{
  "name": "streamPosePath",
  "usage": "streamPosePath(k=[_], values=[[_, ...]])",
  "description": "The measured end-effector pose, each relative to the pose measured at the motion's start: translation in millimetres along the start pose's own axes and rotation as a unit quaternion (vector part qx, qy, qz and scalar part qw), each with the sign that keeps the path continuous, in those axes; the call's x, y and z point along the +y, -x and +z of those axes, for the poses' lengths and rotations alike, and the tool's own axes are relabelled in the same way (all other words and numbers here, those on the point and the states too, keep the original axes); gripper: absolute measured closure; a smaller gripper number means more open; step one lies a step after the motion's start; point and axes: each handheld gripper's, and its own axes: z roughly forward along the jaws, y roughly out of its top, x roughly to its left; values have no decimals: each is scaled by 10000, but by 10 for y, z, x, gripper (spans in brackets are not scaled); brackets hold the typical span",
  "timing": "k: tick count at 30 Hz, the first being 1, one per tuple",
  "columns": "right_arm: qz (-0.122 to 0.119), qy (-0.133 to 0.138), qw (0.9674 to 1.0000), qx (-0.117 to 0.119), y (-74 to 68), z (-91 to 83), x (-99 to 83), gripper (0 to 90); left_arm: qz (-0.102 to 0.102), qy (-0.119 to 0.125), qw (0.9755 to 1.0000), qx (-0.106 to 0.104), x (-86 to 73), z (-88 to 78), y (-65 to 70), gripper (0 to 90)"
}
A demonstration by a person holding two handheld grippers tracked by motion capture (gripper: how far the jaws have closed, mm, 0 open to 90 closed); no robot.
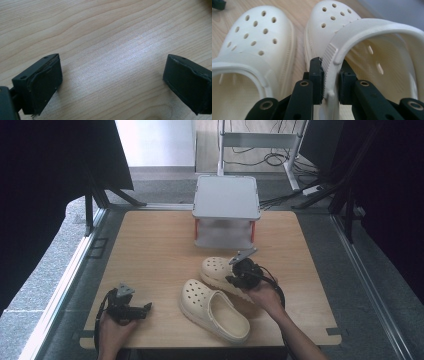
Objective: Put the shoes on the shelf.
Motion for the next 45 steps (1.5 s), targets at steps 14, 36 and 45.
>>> streamPosePath(k=[14, 36, 45], values=[[53, -174, 9967, 785, -93, 163, -236, 772, -32, 9, 10000, -1, -1, 1, 5, 22], [-162, 84, 9967, 792, 17, -308, -376, 181, -23, -1, 10000, -4, 0, 0, 3, 22], [-361, -48, 9946, 975, -121, -60, -341, 138, -19, -2, 10000, -2, 0, 0, 3, 22]])
